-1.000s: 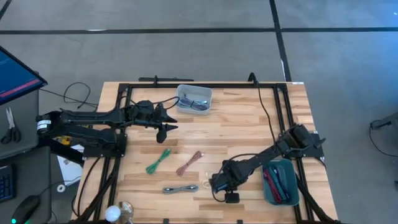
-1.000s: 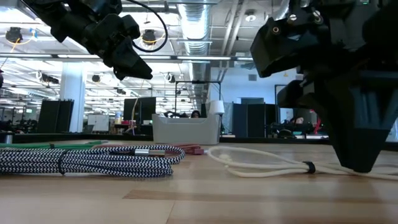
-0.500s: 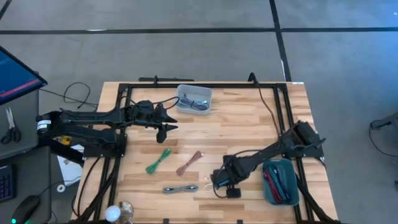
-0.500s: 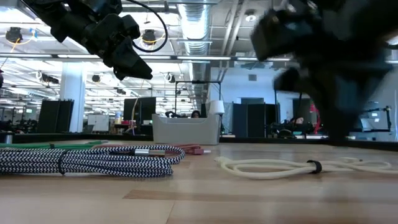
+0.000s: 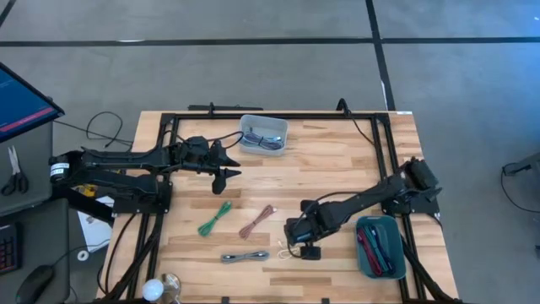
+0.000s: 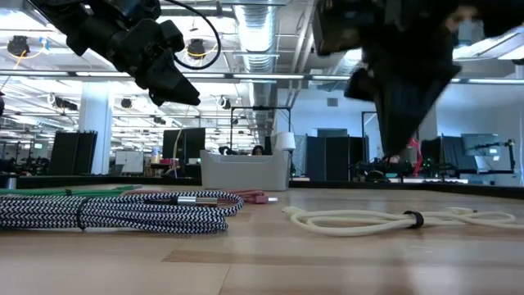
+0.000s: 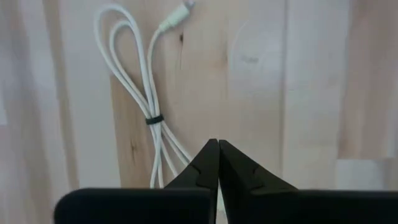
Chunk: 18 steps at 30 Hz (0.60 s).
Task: Pick & Place USB Port
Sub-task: Put the white charger cable into the gray bin
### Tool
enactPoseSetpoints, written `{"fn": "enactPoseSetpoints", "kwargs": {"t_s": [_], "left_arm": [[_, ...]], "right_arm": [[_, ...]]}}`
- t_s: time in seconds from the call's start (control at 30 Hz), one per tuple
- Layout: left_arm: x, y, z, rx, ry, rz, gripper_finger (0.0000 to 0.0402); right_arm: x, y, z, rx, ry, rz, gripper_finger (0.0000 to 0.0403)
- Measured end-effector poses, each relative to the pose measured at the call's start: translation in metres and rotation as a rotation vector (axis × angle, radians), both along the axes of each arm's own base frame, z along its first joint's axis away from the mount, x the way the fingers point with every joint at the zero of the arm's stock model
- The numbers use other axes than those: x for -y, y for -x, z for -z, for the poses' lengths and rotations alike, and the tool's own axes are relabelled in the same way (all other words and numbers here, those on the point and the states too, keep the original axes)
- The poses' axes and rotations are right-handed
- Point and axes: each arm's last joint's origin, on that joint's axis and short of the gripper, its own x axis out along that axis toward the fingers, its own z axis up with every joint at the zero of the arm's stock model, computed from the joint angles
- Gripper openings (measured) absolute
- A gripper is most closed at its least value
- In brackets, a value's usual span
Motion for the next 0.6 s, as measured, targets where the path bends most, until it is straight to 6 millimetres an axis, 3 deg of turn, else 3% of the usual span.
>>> {"fn": "enactPoseSetpoints", "kwargs": {"t_s": [0.2,0.6], "left_arm": [[0.000,0.000,0.001,-0.011,0.003,0.000,0.0136],[0.000,0.001,0.001,-0.015,0.003,0.000,0.0136]], "right_arm": [[-0.004,-0.006,0.024,-0.064,-0.023,0.018,0.0041],[-0.016,-0.009,0.021,-0.047,-0.184,-0.034,0.0141]]}}
